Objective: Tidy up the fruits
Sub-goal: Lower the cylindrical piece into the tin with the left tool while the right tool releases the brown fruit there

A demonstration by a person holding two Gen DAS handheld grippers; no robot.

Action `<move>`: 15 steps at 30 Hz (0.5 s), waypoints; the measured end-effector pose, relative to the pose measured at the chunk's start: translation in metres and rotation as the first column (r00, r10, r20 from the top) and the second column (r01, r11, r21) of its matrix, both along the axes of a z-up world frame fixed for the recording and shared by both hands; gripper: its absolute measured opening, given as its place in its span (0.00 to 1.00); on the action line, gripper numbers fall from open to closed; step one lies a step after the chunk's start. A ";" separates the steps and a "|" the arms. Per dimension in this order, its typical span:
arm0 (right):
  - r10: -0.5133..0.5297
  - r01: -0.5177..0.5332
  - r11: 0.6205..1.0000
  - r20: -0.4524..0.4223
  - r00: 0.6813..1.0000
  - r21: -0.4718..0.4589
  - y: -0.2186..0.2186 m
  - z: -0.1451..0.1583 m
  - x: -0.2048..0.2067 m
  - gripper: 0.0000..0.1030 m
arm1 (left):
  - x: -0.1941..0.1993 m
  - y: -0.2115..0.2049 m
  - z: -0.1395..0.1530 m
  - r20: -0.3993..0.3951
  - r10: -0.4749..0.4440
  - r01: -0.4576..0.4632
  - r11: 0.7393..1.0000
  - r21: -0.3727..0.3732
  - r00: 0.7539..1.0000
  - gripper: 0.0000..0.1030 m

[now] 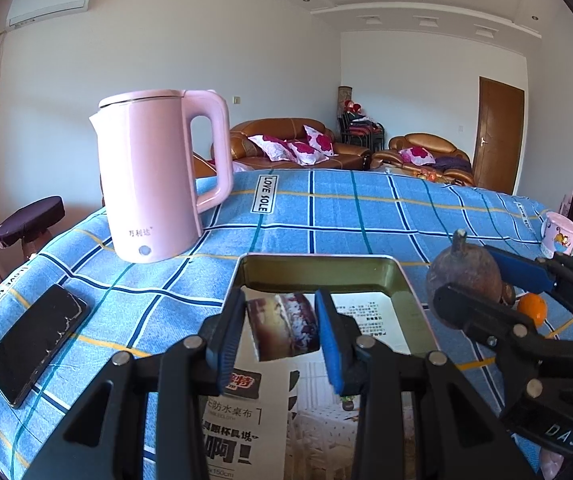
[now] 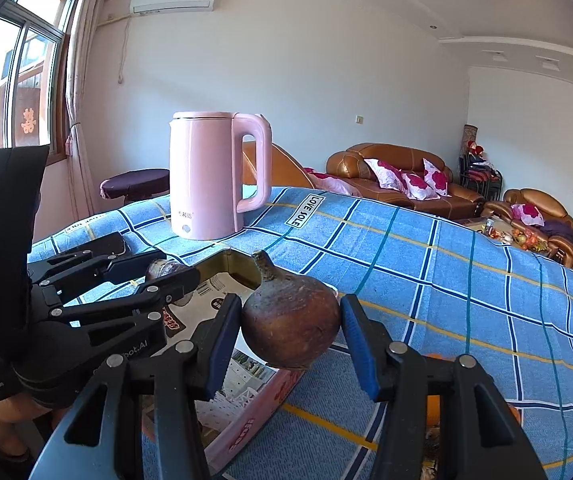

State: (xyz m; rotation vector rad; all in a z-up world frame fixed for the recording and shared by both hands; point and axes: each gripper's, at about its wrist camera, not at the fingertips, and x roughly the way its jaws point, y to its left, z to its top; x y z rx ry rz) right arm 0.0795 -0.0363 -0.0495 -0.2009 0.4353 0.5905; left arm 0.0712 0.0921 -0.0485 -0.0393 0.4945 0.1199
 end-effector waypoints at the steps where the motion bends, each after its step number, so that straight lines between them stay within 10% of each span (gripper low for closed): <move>1: -0.001 0.001 1.000 -0.005 1.000 -0.001 0.001 -0.001 0.004 0.52 | 0.001 0.000 0.000 -0.004 -0.001 0.001 1.000 0.000 1.000 0.36; 15: -0.001 0.000 1.000 -0.050 0.999 -0.010 0.015 -0.017 0.020 0.52 | 0.016 0.007 -0.005 -0.053 -0.011 0.011 1.000 -0.012 0.999 0.37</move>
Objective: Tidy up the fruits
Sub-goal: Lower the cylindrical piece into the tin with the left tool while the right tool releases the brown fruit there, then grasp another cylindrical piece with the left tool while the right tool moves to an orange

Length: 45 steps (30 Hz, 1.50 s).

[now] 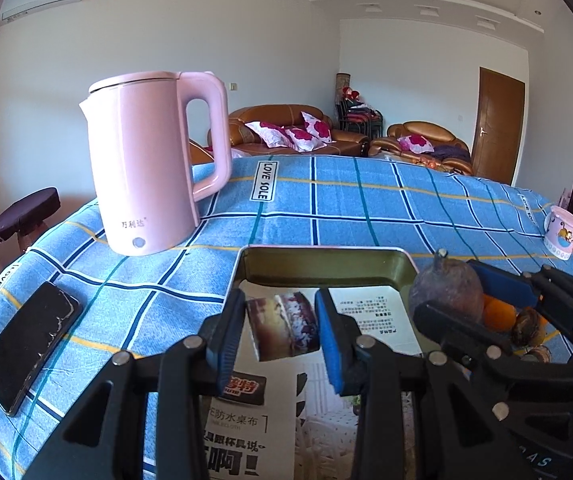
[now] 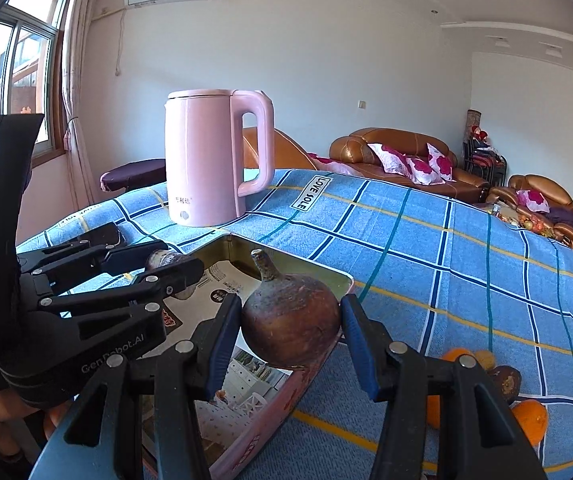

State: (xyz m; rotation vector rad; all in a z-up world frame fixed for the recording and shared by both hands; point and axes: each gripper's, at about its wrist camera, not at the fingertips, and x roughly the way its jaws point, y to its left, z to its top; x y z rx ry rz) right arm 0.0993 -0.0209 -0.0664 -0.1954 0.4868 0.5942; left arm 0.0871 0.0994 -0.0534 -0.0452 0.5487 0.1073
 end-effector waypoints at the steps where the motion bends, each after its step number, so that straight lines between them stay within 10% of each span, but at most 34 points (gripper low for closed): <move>1: 0.000 -0.001 1.000 -0.004 1.000 -0.003 0.001 -0.001 0.001 0.52 | 0.001 0.000 0.000 -0.002 0.001 -0.001 1.000 0.002 1.000 0.37; 38: 0.016 -0.019 0.999 -0.070 0.997 -0.040 0.011 -0.008 0.013 0.58 | 0.005 0.002 -0.003 -0.042 0.066 -0.065 0.997 0.028 0.997 0.38; 45: -0.007 0.006 1.000 -0.064 0.998 -0.016 0.005 -0.007 0.012 0.62 | -0.001 0.005 0.000 -0.004 0.106 -0.105 0.994 0.034 0.994 0.63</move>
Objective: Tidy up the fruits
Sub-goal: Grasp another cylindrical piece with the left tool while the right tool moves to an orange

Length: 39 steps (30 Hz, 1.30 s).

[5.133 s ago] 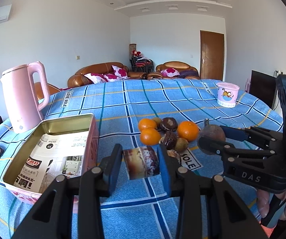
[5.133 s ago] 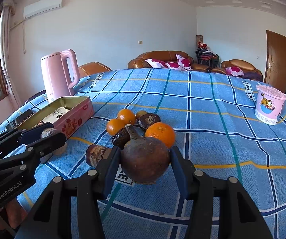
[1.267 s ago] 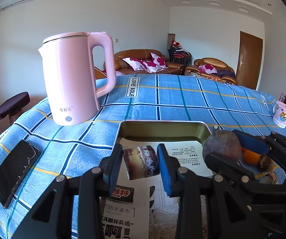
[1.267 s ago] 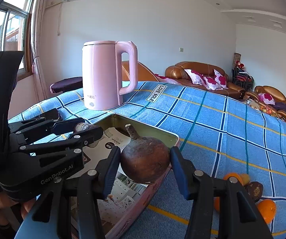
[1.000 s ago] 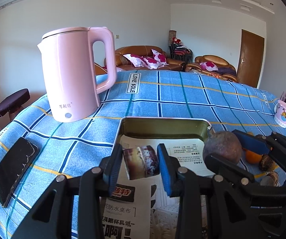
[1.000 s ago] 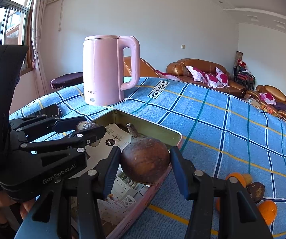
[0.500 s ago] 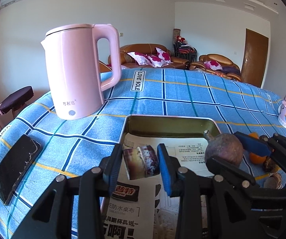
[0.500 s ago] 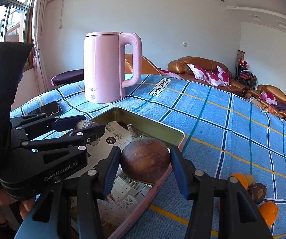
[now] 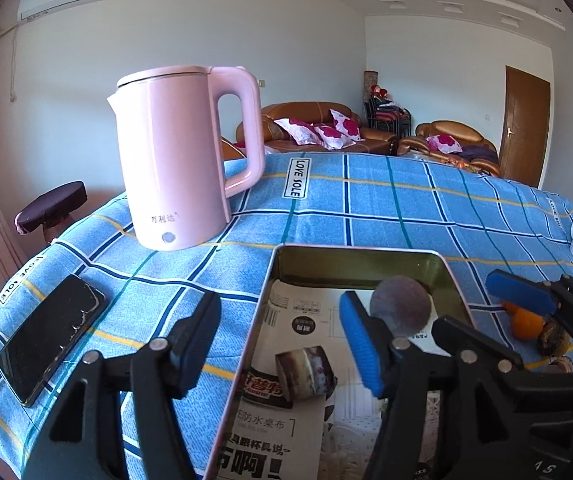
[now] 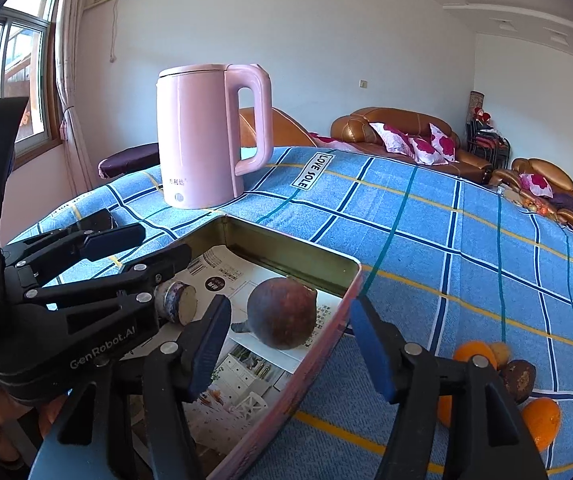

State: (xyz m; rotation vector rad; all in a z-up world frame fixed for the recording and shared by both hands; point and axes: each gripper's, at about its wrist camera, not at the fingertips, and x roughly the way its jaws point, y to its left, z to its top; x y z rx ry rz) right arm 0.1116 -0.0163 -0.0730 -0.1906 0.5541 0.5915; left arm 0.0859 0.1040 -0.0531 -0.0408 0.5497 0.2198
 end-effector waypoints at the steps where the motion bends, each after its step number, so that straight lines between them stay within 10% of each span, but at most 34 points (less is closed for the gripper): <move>1: -0.002 0.002 1.000 0.004 1.000 0.005 -0.001 0.001 0.000 0.63 | -0.001 0.000 0.001 0.006 0.002 -0.002 1.000 0.003 1.000 0.64; 13: -0.029 0.026 0.999 0.086 0.996 0.039 -0.013 0.010 -0.016 0.66 | -0.020 -0.006 0.008 0.106 0.022 -0.023 1.000 0.012 0.994 0.88; 23: -0.180 0.185 0.983 0.167 0.969 -0.015 -0.105 0.020 -0.045 0.66 | -0.037 -0.064 0.012 0.128 -0.128 0.129 0.992 0.003 0.983 0.88; 39: -0.398 0.396 0.917 0.037 0.917 0.054 -0.202 -0.004 -0.045 0.66 | -0.029 -0.170 -0.002 -0.010 -0.402 0.401 0.915 -0.041 0.916 0.83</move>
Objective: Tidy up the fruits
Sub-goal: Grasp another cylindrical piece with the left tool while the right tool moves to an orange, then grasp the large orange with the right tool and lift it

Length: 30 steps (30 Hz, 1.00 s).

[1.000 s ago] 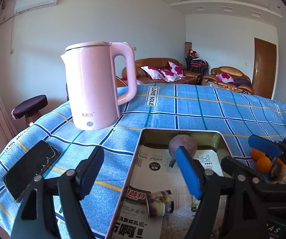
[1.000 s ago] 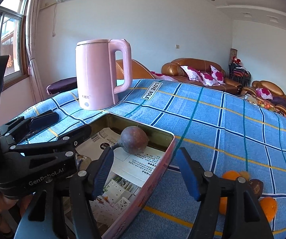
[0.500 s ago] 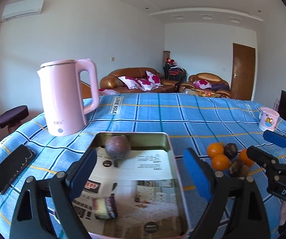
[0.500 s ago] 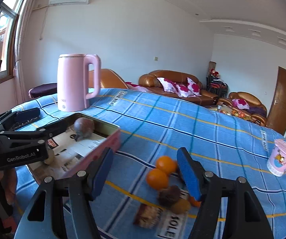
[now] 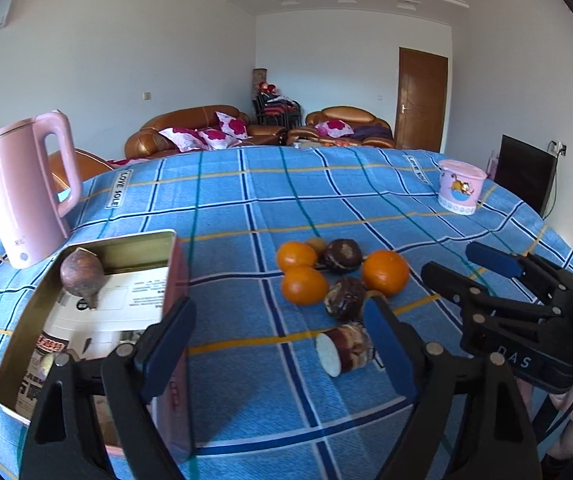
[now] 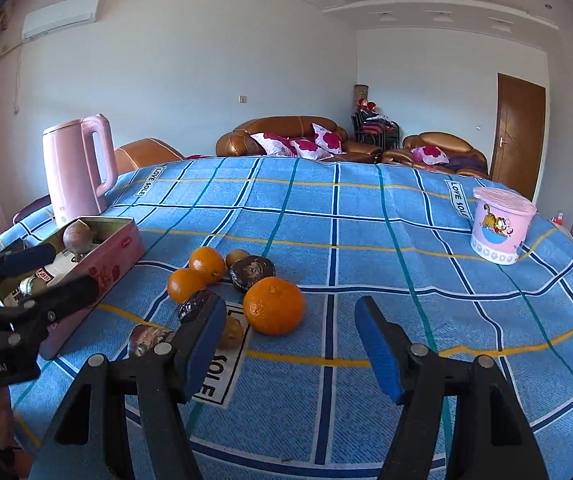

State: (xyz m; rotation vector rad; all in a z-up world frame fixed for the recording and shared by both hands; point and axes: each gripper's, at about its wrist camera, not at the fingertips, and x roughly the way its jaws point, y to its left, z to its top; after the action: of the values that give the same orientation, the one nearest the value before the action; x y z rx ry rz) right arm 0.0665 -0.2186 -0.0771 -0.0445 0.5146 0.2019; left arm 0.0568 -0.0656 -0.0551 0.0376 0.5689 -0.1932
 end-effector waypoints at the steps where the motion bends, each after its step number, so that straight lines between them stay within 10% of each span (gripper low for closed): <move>1: -0.004 0.004 1.000 -0.006 1.000 0.006 -0.002 -0.001 0.001 0.66 | 0.002 -0.006 -0.002 -0.016 -0.020 0.020 1.000 0.003 1.000 0.82; 12: -0.055 0.061 0.993 -0.061 0.997 0.098 -0.021 -0.004 0.008 0.67 | 0.021 -0.032 -0.027 -0.180 -0.130 0.134 0.991 0.007 0.975 0.39; 30: -0.028 0.032 0.999 -0.109 0.994 0.036 0.006 0.013 0.047 0.67 | 0.045 0.000 0.000 -0.003 0.048 -0.048 0.999 0.010 0.999 0.39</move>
State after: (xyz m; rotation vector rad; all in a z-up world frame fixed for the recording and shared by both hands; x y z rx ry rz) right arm 0.1138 -0.2130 -0.0644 0.0110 0.6196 0.1850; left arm 0.1022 -0.0654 -0.0552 0.0328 0.5736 -0.1436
